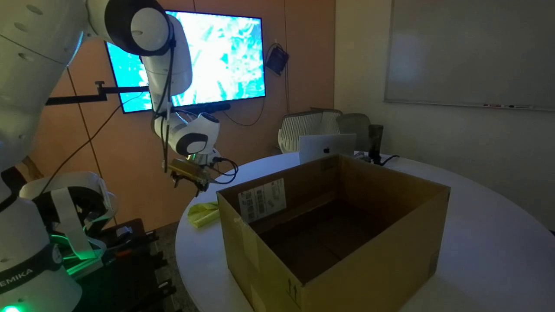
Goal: Pick up the pen and put it in the middle of the towel. Fold the towel and put it in the box.
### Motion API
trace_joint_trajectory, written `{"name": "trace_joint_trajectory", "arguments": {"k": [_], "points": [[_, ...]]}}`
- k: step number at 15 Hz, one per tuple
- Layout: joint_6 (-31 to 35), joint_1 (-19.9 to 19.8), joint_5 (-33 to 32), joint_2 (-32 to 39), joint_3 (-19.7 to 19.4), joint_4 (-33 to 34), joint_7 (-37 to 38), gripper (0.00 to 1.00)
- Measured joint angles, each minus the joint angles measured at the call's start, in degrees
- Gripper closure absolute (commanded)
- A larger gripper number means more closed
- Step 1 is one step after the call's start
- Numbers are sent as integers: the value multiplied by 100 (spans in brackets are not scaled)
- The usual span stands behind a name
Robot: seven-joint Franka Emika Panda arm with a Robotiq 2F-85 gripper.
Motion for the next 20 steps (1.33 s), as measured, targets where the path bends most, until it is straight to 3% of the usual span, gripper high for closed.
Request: {"name": "trace_joint_trajectory", "arguments": {"k": [4,9,15,20], "points": [[-268,-300,-140,-284,108,-398,-1061,0],[-352,-191,-576,-324,-158,-522,-2196,0],[-224,674,-1369,-323,-917,-392,-2932,0],[689,1500,-1738,-346,-1470,-373,-2938,0]]}}
